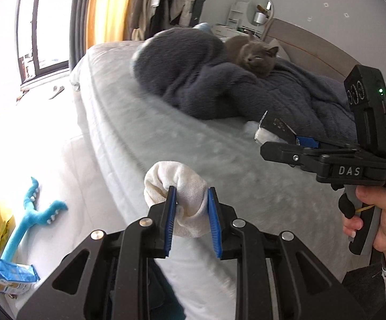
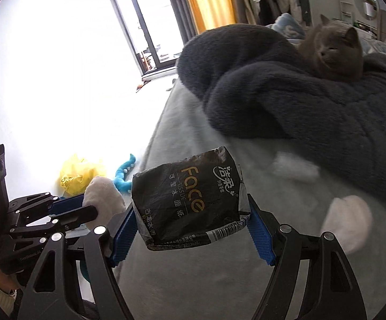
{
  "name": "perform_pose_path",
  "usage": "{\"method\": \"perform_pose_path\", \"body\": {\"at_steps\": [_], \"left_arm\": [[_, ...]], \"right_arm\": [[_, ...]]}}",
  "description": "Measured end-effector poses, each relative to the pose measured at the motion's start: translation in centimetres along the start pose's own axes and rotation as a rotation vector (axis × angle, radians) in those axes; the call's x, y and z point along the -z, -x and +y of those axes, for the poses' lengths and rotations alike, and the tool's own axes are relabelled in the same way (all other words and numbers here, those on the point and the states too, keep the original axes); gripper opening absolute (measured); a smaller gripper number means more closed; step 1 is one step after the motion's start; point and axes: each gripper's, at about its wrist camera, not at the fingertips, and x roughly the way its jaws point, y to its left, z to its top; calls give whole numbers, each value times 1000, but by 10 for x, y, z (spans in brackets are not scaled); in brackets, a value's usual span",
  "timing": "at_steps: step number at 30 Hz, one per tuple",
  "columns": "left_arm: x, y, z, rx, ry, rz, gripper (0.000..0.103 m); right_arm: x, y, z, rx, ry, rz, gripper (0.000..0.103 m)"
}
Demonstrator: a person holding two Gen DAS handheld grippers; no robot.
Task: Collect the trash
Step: 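Carry the mask packet and socks over the teal bin with both tools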
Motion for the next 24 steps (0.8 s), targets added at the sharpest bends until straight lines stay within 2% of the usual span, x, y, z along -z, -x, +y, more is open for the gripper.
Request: {"method": "perform_pose_path", "body": {"at_steps": [11,17,24], "left_arm": [[18,21,52,-64,32,30,26],[32,25,73,-103,28,79,26],[56,23,102,-142,39,177,26]], "right_arm": [[-4,-32,61,-81,67,19,76],[-8,-47,92,-110,107,27,76],[0,-63,122,-137,146,54,76]]}}
